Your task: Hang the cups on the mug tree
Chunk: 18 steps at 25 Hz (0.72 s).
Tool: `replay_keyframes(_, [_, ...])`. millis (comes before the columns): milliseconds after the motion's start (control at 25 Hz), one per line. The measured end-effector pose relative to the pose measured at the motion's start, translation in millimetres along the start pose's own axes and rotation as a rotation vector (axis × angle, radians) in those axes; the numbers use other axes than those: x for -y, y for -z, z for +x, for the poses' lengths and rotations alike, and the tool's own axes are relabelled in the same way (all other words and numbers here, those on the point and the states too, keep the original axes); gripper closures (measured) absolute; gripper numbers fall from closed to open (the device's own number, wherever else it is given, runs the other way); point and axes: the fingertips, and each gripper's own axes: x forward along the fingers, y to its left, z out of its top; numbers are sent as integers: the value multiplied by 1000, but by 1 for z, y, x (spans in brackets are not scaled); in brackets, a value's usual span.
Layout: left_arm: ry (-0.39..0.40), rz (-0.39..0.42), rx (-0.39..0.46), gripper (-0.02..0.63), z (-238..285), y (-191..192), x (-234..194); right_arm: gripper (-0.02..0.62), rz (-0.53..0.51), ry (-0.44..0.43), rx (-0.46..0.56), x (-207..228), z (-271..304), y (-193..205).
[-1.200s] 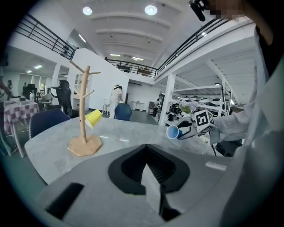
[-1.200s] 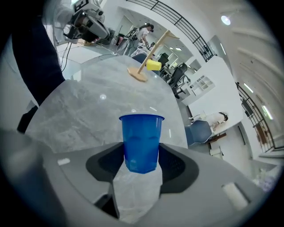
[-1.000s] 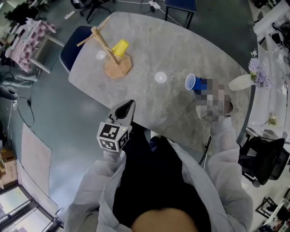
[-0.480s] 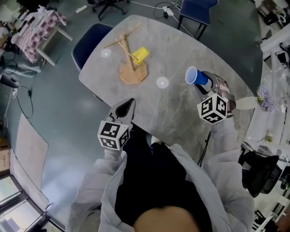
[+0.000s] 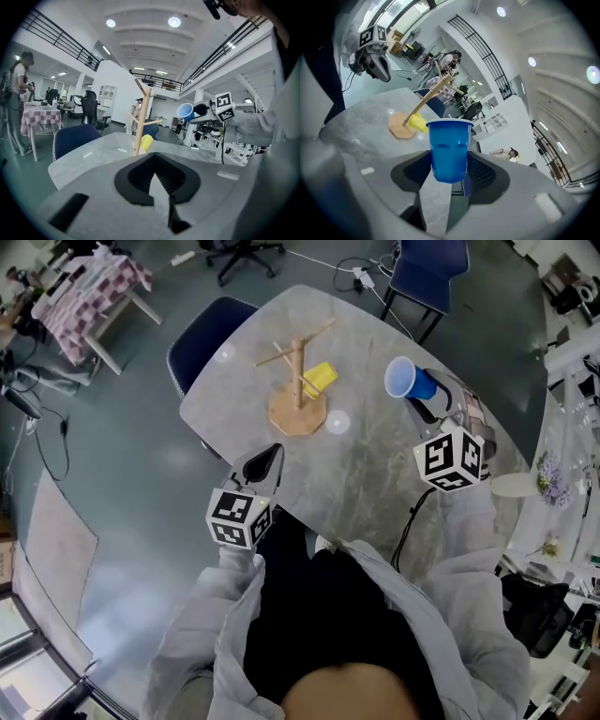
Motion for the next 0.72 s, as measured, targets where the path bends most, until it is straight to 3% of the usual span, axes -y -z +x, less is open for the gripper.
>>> replay_keyframes(360, [13, -8, 2, 600, 5, -16, -42, 341, -31, 62, 58, 30, 40, -61])
replay_keyframes(720, [42, -9, -5, 600, 13, -26, -68, 341, -245, 105, 46, 50, 68, -98])
